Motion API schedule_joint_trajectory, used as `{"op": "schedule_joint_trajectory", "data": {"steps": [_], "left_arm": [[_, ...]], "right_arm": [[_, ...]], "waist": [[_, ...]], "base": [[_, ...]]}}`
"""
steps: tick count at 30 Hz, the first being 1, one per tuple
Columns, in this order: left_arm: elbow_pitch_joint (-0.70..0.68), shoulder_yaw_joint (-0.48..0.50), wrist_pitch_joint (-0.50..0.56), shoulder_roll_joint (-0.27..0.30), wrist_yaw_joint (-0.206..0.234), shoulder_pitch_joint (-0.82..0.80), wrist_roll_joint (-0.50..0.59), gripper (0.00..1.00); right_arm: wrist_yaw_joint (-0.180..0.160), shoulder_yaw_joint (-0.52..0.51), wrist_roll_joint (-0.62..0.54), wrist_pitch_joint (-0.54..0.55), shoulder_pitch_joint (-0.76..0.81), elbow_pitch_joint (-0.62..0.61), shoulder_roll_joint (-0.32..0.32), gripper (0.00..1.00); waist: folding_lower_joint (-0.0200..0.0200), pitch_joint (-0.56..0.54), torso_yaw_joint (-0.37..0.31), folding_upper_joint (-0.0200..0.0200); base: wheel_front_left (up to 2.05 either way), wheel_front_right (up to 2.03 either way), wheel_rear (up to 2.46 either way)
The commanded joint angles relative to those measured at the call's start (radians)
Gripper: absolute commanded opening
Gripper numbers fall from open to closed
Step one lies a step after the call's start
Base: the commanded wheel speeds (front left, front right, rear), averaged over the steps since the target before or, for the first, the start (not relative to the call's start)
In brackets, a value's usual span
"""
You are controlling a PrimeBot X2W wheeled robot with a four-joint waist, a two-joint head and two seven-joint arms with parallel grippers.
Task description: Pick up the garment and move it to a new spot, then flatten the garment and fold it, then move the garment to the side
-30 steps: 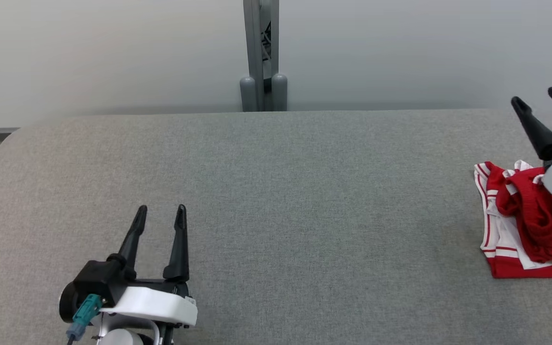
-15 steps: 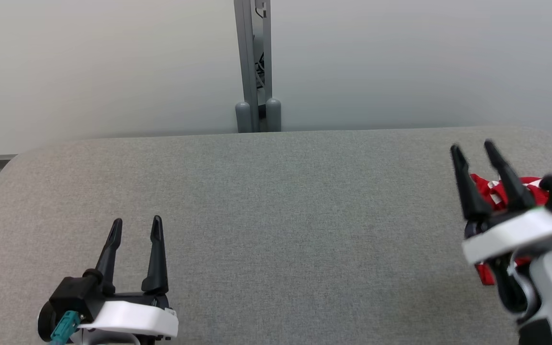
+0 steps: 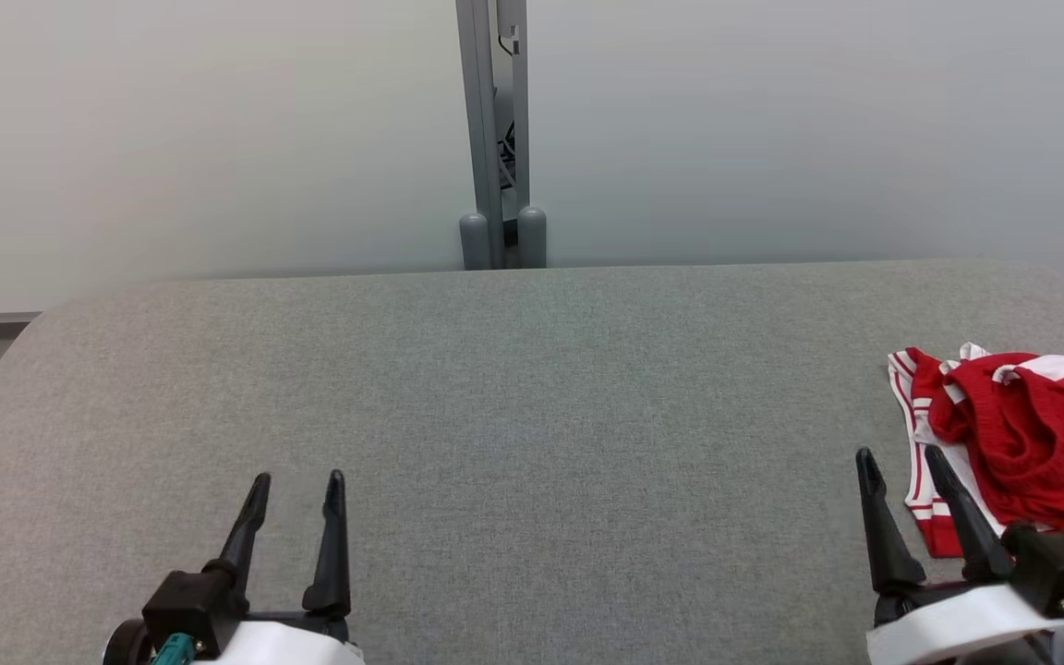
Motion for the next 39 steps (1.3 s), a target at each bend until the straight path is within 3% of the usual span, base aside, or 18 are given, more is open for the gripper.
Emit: {"op": "schedule_joint_trajectory", "data": {"steps": [1, 12, 39], "left_arm": [[0.005, 0.005, -0.004, 0.006, 0.018, 0.006, -0.014, 1.0], [0.016, -0.004, -0.004, 0.006, 0.04, 0.008, 0.001, 1.0], [0.01, 0.03, -0.004, 0.006, 0.017, 0.027, -0.04, 1.0]], "right_arm": [[0.0, -0.018, -0.041, -0.004, 0.013, 0.011, 0.003, 1.0], [0.0, -0.035, -0.122, -0.004, 0.015, 0.029, 0.015, 1.0], [0.0, -0.018, -0.086, -0.004, 0.006, 0.059, 0.015, 1.0]], "waist": [[0.0, 0.0, -0.001, 0.0], [0.0, 0.004, 0.0, 0.0], [0.0, 0.007, 0.007, 0.0]], "base": [[0.0, 0.0, 0.0], [0.0, 0.0, 0.0], [0.0, 0.0, 0.0]]}}
